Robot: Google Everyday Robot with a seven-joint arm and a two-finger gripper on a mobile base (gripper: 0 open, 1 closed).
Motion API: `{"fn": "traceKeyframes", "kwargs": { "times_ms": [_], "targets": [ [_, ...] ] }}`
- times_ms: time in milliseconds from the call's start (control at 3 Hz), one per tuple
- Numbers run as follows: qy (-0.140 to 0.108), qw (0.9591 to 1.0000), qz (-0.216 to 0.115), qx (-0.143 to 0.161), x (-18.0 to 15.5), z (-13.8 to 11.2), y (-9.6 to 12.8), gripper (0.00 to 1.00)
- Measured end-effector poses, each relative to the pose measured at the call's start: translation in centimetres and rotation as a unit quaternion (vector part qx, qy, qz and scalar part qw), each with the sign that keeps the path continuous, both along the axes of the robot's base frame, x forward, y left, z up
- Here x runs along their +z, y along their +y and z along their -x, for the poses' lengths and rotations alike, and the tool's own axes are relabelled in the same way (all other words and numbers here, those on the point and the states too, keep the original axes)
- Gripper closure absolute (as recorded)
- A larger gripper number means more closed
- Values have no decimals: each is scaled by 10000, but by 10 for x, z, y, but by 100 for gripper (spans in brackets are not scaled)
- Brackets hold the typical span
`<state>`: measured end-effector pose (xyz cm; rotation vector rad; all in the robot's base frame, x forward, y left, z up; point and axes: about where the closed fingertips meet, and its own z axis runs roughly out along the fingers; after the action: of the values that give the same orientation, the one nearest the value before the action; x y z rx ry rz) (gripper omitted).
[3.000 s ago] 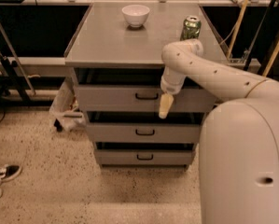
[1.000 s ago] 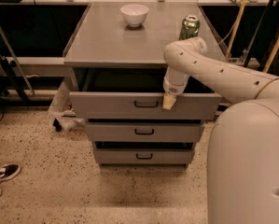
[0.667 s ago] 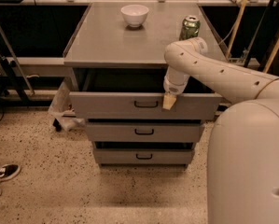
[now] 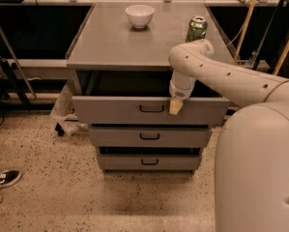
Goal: Open top drawer
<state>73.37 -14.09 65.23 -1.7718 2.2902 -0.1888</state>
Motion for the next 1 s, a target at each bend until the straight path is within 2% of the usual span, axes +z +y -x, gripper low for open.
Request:
{"fn": "traceKeyframes", "kwargs": {
  "times_ms": [1000],
  "targets": [
    [-29,10000,-31,-30,1,8,2,100]
  ]
}}
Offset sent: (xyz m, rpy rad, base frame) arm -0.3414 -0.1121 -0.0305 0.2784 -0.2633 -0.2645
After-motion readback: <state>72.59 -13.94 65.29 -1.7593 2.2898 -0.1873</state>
